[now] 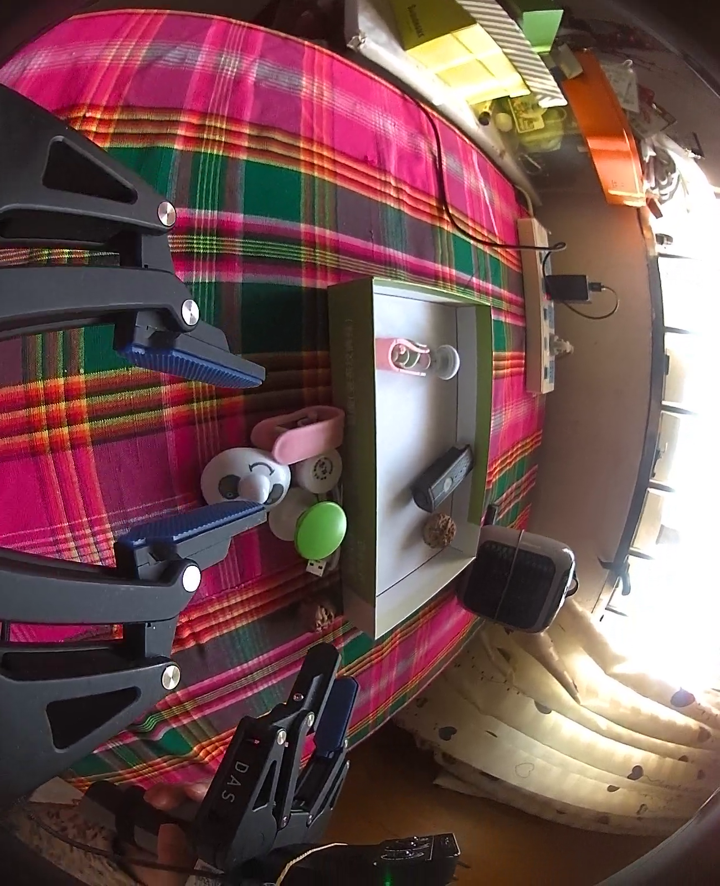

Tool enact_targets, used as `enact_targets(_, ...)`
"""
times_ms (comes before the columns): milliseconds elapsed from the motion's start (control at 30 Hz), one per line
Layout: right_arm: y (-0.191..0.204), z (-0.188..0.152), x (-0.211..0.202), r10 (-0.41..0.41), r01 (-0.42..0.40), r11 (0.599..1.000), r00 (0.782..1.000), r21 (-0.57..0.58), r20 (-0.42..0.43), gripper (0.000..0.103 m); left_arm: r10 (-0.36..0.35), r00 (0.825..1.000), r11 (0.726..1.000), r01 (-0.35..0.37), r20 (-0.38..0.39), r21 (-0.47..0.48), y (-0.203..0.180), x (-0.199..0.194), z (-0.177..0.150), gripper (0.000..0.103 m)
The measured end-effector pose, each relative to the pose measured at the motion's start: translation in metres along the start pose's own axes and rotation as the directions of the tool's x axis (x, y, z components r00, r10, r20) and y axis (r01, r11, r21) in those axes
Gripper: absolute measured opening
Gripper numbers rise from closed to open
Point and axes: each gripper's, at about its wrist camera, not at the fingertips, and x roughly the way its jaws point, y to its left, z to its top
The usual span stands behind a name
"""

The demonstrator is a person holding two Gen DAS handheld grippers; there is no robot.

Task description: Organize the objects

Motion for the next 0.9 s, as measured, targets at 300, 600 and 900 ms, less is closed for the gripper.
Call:
enact_targets(300,-0.008,-0.012,0.005,-0.004,0.005,1.0,0.999,0.024,-0.031,0.061,-0.069,0.996,0.998,0.069,-0.048,-0.004,-0.008,0.024,-0.002,0.044)
enact_targets(600,-0.017,-0.017,0.027,0.003,0.003,0.998,0.997,0.068,-0.083,0.061,-0.053,0.995,0.998,0.051,-0.086,-0.022,-0.005,0.042,0.0,0.044)
enact_targets(900,-0.01,-0.011,0.041,0.003,0.002,0.999,0.994,0.05,-0.109,0.061,-0.065,0.994,0.998,0.065,-0.087,-0.011,-0.002,0.044,0.001,0.044)
